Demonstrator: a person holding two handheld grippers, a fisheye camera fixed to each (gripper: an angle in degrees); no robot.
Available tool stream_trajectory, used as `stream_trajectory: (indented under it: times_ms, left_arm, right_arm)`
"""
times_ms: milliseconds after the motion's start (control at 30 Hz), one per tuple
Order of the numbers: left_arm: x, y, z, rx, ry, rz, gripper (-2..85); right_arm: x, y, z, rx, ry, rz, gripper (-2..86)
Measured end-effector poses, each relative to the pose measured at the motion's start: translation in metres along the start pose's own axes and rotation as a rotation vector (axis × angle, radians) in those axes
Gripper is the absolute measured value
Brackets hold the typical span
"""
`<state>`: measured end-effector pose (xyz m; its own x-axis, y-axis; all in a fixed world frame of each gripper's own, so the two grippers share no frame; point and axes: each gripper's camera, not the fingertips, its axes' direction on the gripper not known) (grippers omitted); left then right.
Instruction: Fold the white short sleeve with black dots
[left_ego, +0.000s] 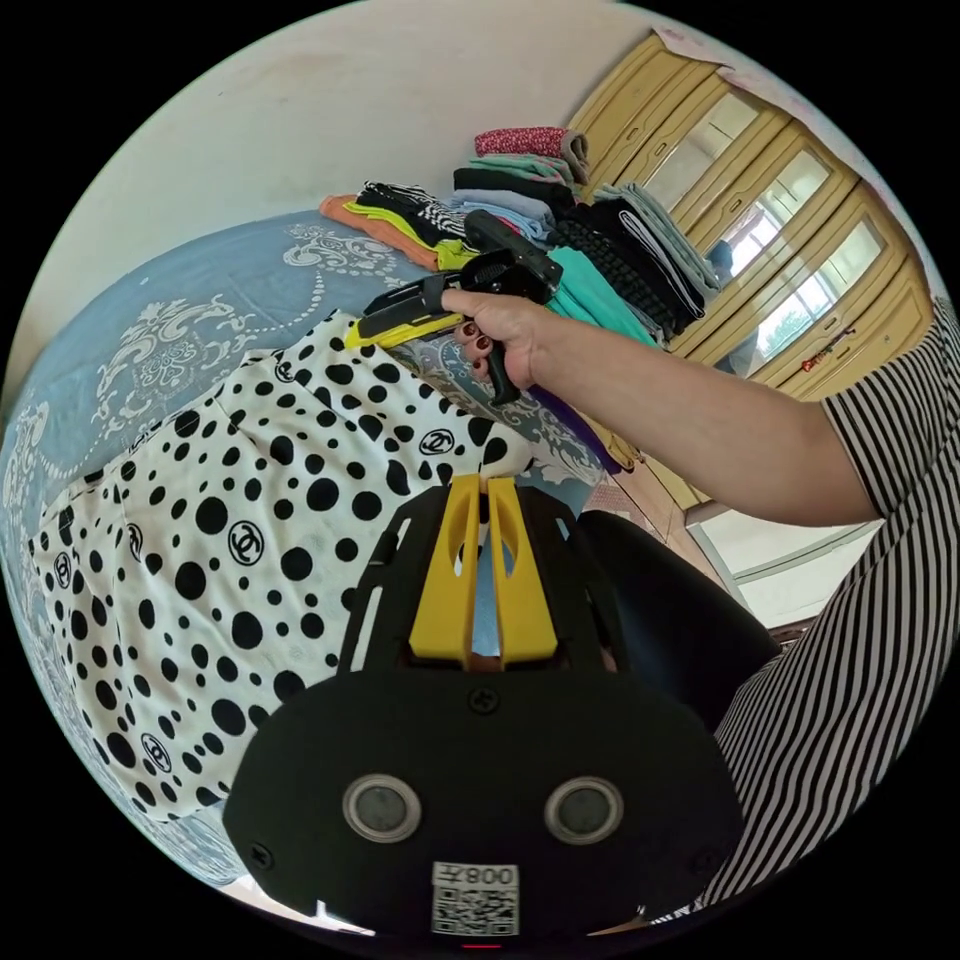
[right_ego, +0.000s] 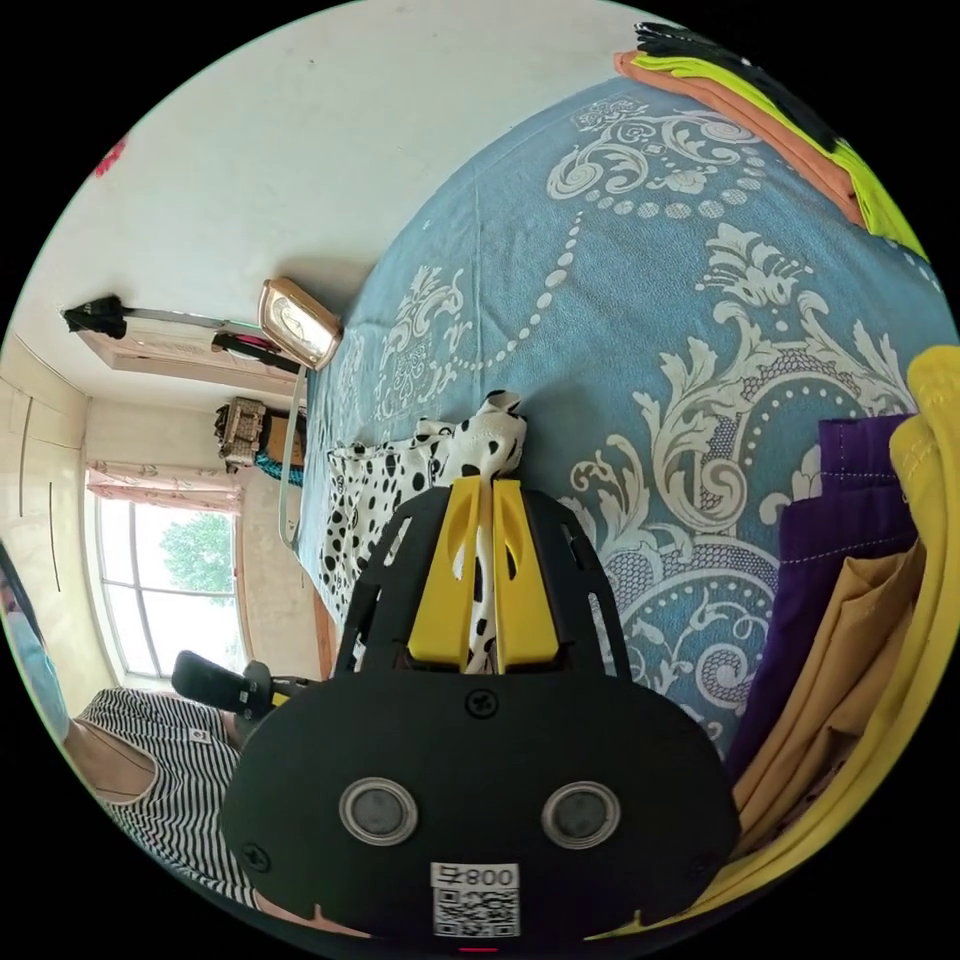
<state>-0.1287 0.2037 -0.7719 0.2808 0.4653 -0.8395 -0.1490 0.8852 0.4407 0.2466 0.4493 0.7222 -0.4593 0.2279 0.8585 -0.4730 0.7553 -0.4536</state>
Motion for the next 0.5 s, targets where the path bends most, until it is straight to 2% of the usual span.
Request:
stream_trajectory:
  times_ms: [233, 500]
  left_arm:
    - [-0.033, 0.001, -0.107, 0.115, 0.058, -0.088, 1.2]
    - [-0.128, 0.064, -0.294, 0.363, 0.116, -0.384, 1.0]
  right_arm:
    - [0.008, 0.021, -0.006, 0.083, -0.135, -0.007, 1.8]
    - [-0.035, 0.03, 0.028, 0.149, -0.237, -0.085, 1.7]
